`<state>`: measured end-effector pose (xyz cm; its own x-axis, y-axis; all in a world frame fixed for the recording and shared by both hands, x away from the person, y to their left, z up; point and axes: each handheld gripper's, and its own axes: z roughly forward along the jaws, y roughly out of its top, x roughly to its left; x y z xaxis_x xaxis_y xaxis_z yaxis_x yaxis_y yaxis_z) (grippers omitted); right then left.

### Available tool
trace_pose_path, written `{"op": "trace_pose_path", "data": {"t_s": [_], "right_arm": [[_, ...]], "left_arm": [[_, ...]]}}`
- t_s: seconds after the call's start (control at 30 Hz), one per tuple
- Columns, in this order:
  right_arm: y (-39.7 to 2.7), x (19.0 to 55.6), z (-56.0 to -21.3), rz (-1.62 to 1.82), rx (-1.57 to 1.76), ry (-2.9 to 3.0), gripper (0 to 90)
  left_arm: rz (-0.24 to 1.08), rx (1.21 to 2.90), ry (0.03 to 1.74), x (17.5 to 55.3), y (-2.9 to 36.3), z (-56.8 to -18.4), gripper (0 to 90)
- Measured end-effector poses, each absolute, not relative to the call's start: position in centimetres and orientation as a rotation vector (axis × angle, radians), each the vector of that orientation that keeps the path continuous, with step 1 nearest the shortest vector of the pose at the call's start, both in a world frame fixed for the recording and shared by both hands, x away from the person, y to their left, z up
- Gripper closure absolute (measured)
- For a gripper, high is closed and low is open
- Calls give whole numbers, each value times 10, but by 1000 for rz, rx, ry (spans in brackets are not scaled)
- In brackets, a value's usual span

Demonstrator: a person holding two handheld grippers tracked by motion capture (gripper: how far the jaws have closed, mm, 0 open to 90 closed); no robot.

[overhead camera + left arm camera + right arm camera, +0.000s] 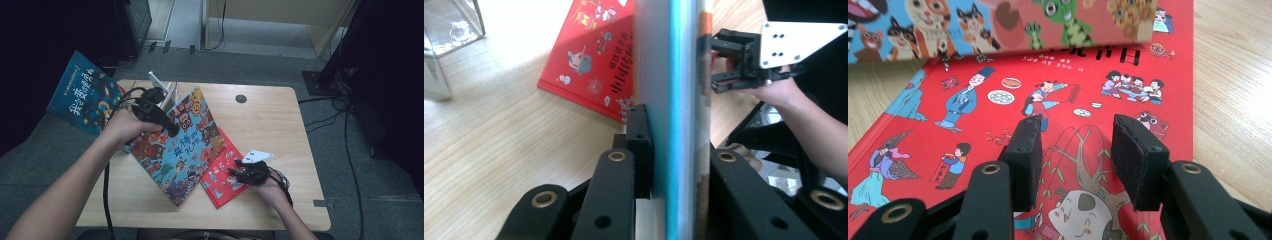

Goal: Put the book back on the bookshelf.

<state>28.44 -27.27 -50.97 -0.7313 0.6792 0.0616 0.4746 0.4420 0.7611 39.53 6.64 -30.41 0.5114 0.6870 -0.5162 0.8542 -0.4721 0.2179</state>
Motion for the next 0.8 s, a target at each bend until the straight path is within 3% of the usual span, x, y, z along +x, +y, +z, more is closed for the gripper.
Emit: {"op": "trace_pose_path", "data": {"t_s": [0.17, 0.8], "right_arm": [[-273, 286, -510, 1171, 1001, 2448, 550], [-275, 290, -510, 1199, 999, 2470, 550]], "left_arm": [[-520, 2247, 1257, 391, 84, -285, 815], [-379, 2152, 1393, 369, 168, -219, 810]]}}
